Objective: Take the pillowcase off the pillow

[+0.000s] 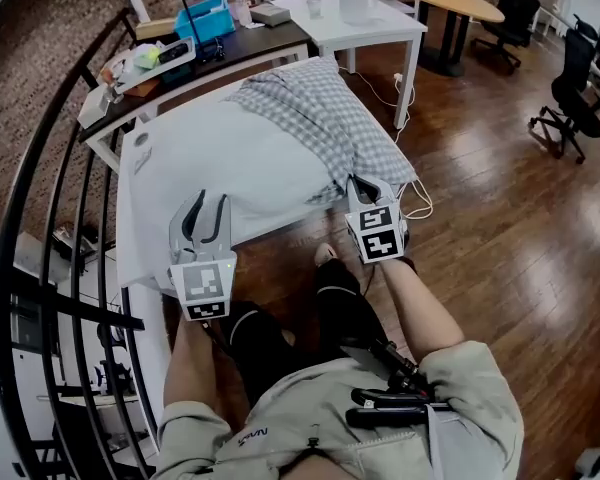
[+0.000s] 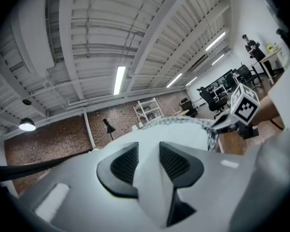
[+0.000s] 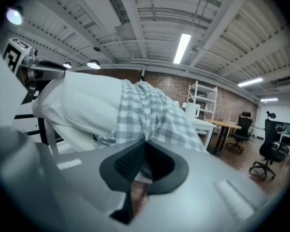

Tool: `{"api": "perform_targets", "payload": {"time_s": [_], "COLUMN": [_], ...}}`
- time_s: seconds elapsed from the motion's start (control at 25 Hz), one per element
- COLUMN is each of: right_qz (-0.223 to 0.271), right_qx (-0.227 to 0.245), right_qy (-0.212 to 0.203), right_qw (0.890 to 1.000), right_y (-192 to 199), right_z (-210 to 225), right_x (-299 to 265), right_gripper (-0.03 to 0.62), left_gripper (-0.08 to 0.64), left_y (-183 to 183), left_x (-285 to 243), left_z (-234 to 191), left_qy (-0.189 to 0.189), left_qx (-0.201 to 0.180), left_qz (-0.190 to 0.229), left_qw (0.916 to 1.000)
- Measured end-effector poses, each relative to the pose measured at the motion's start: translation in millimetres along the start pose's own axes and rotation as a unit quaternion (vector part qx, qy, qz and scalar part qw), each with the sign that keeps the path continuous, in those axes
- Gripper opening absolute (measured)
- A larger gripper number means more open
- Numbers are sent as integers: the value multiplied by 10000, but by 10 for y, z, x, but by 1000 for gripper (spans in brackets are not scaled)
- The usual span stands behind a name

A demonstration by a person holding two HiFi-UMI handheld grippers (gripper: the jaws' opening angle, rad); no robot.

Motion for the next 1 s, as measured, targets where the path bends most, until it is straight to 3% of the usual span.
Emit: {"api": "perform_targets", "payload": {"time_s": [0.12, 0.2, 0.4, 0.52, 0.6, 0.68, 0.84, 1.0], "right_qz": [94, 130, 501, 1010, 1269, 1456, 1777, 1784], "right_qx": [-53, -45, 139, 304, 413, 574, 768, 803], "right_qy": [-106, -208, -552, -621, -652, -656, -627, -702], "right_qw": [9999, 9997, 9971, 9925, 9889, 9855, 9791, 9782], "right_y": [-7, -53, -398, -763, -995, -1205, -1636, -1986], "right_z": [-28, -26, -46, 18, 63, 106, 145, 78], "right_x": [55, 91, 307, 457, 485, 456, 248, -145], "right_gripper": [8, 12, 57, 57, 57, 57, 57, 76], "left_gripper": [155, 175, 179, 218, 233, 226, 42, 20], "left_y": [-465, -689, -839, -496, -147, 136, 307, 236], "left_x": [-42, -252, -1084, -1594, -1809, -1874, -1751, -1513], "left_z": [-8, -108, -504, -621, -577, -410, -90, 49], "left_qy": [-27, -27, -239, -187, 55, 352, 674, 646], "left_qx": [-118, -188, -223, -183, -35, 176, 29, -34], "left_qz": [781, 924, 323, -469, -1088, -1394, -1689, -1394], "left_qw": [9969, 9955, 9989, 9986, 9940, 9895, 9833, 9881]}}
Point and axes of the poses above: the fingertips, and each gripper's own axes: x backward along the fingers, z to its right, y out of its underside, the point moved 5 cm from there along x, backward along the fingers, and after that the axes turned 4 degrees about z, right-handed, at the moved point
